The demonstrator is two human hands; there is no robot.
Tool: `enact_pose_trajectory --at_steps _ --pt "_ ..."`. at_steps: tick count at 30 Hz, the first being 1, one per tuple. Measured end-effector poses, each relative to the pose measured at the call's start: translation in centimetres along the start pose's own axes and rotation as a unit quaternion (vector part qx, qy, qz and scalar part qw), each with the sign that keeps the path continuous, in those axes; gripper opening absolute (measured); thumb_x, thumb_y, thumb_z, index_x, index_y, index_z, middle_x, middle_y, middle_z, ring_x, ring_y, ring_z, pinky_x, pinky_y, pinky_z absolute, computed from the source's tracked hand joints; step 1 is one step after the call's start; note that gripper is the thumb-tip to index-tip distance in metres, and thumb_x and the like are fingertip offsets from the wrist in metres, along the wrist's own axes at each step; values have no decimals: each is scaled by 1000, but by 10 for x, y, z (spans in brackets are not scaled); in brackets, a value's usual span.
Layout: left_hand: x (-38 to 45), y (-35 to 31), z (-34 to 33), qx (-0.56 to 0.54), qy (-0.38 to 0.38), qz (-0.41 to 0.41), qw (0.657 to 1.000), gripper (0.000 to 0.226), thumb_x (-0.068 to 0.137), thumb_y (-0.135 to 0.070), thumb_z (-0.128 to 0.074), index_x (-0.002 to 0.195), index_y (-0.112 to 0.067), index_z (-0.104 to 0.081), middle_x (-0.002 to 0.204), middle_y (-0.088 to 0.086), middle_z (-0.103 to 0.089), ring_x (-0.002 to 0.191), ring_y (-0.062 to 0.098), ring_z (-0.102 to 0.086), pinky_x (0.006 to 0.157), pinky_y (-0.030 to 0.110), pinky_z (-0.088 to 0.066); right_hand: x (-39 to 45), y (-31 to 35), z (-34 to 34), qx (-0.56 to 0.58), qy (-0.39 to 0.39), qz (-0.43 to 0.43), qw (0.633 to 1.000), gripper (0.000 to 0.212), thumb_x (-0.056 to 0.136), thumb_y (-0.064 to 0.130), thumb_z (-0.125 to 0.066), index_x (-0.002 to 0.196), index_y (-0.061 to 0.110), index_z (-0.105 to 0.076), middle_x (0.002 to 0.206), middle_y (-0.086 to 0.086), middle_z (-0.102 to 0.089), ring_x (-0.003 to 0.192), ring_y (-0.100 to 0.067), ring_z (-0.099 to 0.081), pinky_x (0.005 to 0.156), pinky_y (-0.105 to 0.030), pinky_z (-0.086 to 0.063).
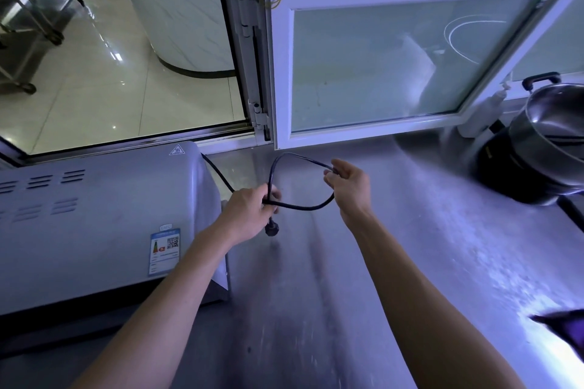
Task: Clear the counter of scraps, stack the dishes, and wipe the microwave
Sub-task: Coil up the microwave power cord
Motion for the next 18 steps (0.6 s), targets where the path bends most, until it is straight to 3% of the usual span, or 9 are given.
enact_pose_trajectory --at_steps 3,8,12,16,18 --pt "-3 -8 1 5 -16 -13 1000 13 91 -23 -66 100 -28 -59 94 -11 -69 94 13 -66 83 33 -52 -2 9 1 45 -15 5 999 34 97 12 -58 130 7 -62 111 -3 -72 95 -12 -73 99 -36 -54" --pt "-11 -25 5 -41 -41 -26 998 11 90 -22 -71 91 -29 -62 90 -12 -71 92 -2 -64 78 15 -47 -13 34 14 149 -25 47 987 22 94 0 -53 100 10 -71 86 -6 -74 84 -21 -73 93 -41 -58" --pt "-23 -40 4 -27 -34 -58 997 12 95 -11 -62 93 -21 -68 89 -6 -74 88 8 -69 77 25 -51 -29 58 34 209 -7 84 974 25 90 -4 -58 115 -1 -63 79 -7 -75 84 -31 -73 86 -39 -59" --pt "-34 -55 4 35 -57 -84 994 19 94 -3 -59 101 -14 -73 96 -1 -75 94 19 -69 87 35 -53 -48 81 54 237 36 88 967 42 92 -3 -60 132 1 -52 110 -28 -66 82 -37 -73 84 -42 -60" --pt "-40 -63 2 37 -54 -104 992 19 93 -1 -60 98 -14 -72 92 0 -75 91 19 -71 86 37 -55 -57 89 65 231 56 91 967 50 92 -2 -60 140 1 -45 103 -27 -67 80 -36 -73 77 -39 -61"
Point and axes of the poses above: each hand's wrist, its own x-axis towards the middle knuckle, its own z-axis out of the back of the hand, y = z × x, the point moved 4 cm from there along x, towards the middle knuckle
